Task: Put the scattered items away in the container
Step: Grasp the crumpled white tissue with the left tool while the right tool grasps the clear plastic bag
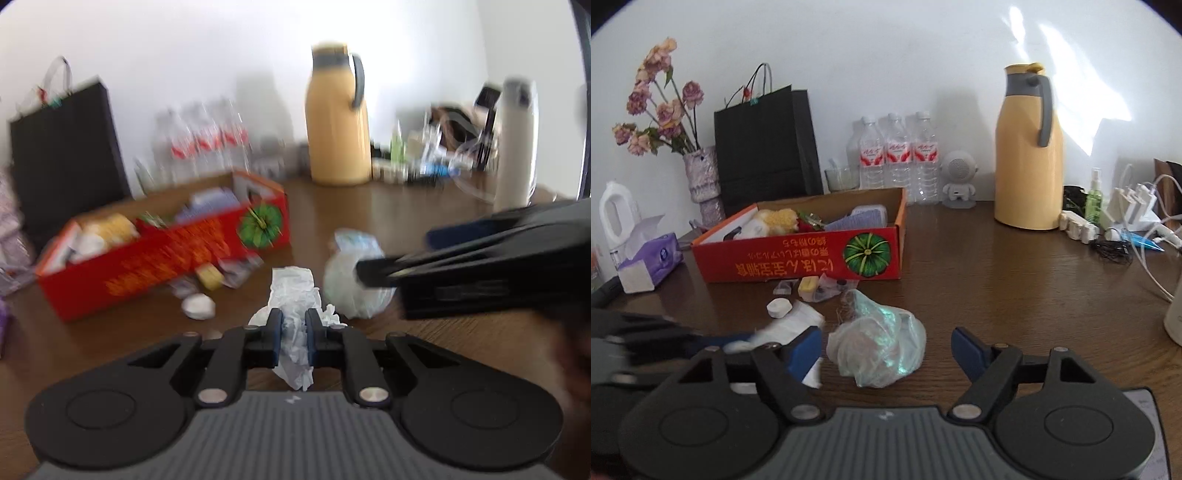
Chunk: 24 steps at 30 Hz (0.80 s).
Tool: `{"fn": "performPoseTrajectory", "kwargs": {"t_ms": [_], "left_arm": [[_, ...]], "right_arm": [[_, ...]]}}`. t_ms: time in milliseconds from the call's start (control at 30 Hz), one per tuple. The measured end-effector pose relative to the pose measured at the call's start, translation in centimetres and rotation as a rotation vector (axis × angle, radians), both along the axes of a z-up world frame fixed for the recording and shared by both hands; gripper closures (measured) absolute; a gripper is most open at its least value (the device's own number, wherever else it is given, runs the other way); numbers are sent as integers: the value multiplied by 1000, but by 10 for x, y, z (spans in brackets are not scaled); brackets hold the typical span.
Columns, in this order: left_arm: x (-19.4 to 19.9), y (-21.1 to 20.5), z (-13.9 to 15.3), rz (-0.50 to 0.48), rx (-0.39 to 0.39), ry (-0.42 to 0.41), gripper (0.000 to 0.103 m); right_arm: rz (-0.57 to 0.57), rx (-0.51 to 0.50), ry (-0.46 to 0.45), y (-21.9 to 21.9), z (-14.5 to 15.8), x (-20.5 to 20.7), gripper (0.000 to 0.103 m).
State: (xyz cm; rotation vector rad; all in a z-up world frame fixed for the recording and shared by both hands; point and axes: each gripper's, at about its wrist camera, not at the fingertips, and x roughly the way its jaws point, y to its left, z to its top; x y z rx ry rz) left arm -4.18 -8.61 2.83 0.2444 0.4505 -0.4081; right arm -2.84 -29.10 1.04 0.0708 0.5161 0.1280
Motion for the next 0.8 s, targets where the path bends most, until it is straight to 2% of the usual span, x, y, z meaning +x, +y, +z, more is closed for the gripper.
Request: {"fn": "performPoseTrajectory", "kwargs": {"t_ms": [100,133,200,300,367,400,433,467,500,533,567,600,667,700,800], "left_arm": [[-21,27,4,35,19,-9,88],[-25,35,1,62,41,-6,87],[-30,46,-7,132,83,14,87],[-28,63,-16,197,57,94,84],[-27,68,-18,223,31,112,64],[-27,68,-17,235,25,109,40],[-26,68,-16,239,28,100,29],[-26,67,-16,235,35,91,28],[-25,65,-16,231,40,86,28],[-22,64,-16,227,41,89,27],[-17,63,-17,228,38,98,27],[-12,63,-19,232,33,113,28],[-5,64,-22,239,24,149,37],[-2,64,-24,244,22,164,51],[-3,67,-26,246,20,158,69]], "right_arm": [[26,-19,29,10,-5,19,30],[31,-28,43,13,-8,25,37],[33,-64,75,20,-15,38,59],[46,-101,74,29,-18,40,66],[105,-86,74,35,-14,29,70],[141,-64,84,39,-12,23,70],[175,-46,92,42,-11,15,67],[205,-31,91,46,-10,6,59],[221,-15,80,47,-7,-4,54],[232,-2,61,47,-3,-13,40],[238,6,35,46,1,-22,30],[234,11,11,44,5,-28,28],[226,24,-7,41,10,-32,28],[219,36,4,39,10,-29,28],[196,13,67,44,1,-17,33]]}}
